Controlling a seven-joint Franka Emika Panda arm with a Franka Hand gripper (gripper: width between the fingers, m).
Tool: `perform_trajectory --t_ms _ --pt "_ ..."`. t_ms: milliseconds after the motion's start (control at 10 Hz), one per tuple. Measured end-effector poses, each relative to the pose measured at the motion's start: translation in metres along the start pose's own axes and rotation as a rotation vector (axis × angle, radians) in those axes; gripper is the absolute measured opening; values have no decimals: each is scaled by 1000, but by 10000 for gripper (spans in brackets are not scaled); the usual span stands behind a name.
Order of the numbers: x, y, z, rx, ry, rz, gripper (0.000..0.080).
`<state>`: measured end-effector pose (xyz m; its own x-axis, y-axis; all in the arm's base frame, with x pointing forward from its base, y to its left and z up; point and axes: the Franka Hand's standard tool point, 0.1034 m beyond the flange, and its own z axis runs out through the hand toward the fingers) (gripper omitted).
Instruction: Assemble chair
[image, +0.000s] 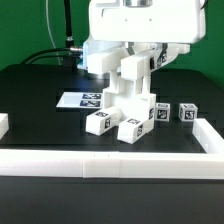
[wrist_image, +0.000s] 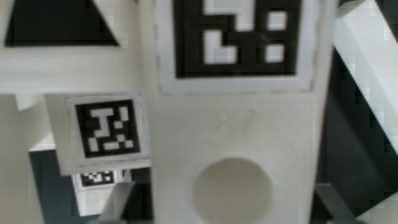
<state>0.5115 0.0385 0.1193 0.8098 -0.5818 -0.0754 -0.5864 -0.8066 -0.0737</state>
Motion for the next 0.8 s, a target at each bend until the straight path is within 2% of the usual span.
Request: perform_trajectory --t_ms 800 --pt "9 -3 3 9 36 -21 284"
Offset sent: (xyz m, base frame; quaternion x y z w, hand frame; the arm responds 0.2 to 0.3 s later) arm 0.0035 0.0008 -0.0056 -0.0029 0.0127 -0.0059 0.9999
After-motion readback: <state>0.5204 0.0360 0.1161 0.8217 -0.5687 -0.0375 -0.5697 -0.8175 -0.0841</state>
